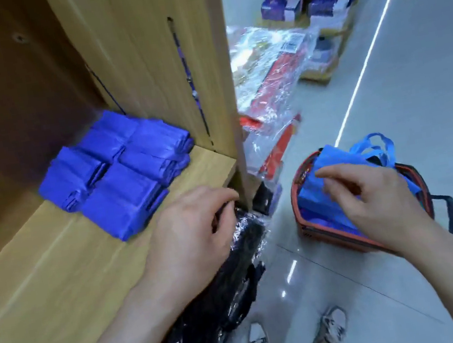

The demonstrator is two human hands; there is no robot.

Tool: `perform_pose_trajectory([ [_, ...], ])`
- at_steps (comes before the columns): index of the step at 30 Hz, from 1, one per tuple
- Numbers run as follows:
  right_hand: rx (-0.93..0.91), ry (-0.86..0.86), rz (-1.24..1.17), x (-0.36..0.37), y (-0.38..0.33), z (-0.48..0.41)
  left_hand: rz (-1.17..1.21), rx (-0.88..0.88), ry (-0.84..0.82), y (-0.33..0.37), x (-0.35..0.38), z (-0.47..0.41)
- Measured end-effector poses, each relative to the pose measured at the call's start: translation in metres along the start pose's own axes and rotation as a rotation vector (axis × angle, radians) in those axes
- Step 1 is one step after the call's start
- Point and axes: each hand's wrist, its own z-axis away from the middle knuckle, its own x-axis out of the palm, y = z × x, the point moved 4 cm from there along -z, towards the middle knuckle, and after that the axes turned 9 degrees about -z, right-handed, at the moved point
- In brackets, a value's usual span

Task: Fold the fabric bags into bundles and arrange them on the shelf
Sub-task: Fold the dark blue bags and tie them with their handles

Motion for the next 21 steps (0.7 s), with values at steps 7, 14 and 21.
perform_pose_trajectory([
  [7,0.324,0.014,0.162,-0.100,0.139,0.039,0.118,-0.013,-0.287,0.093,0.124,-0.017],
  [14,0.597,0.090,0.132,-0.152,0.255,0.068,0.137,-0.164,-0.557,0.125,0.256,-0.035],
  [21,0.825,0.230,-0.015,-0.151,0.339,0.051,0.199,-0.382,-0.787,0.118,0.384,-0.076],
])
